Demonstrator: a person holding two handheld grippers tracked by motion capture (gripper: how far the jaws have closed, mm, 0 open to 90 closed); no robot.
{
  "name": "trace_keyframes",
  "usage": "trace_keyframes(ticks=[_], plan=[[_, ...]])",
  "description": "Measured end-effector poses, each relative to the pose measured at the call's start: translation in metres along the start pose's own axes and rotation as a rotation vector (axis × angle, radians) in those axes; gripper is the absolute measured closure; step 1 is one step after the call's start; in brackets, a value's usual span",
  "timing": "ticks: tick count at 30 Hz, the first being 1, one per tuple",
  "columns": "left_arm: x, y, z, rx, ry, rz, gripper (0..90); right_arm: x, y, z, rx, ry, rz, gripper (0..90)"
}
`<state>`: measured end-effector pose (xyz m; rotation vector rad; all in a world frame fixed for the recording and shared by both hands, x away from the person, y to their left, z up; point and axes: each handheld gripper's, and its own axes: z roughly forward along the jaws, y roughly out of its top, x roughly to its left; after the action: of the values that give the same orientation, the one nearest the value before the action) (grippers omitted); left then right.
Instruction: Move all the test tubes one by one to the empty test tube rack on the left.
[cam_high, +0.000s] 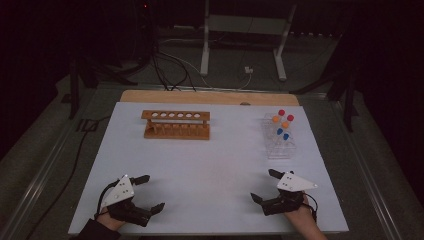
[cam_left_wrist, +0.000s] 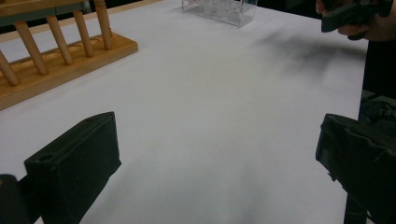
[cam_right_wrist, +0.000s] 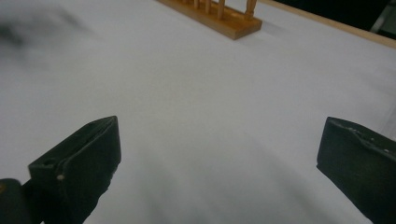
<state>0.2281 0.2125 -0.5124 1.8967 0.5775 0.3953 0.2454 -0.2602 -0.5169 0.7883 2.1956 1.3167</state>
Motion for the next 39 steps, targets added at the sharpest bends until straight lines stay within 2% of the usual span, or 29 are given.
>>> trace_keyframes(ticks=[8,22,27,33,39], plan=[[0.0,0.0,0.002,0.006,-0.004,0.001,0.4,0.0,0.0,0.002,0.039,0.019,0.004,0.0],[-0.002,0.002,0.001,0.006,-0.01,0.005,0.4,0.005,0.006,0.001,0.061,0.053,-0.007,0.0],[-0.001,0.002,0.0,0.003,-0.017,0.001,0.4,0.008,0.011,0.002,0.077,0.092,-0.005,0.0],[-0.001,0.003,-0.001,-0.002,-0.022,-0.007,0.4,0.011,0.02,-0.001,0.069,0.124,0.009,0.0],[-0.001,0.003,-0.001,-0.003,-0.019,-0.006,0.4,0.011,0.032,-0.008,0.036,0.103,0.01,0.0]])
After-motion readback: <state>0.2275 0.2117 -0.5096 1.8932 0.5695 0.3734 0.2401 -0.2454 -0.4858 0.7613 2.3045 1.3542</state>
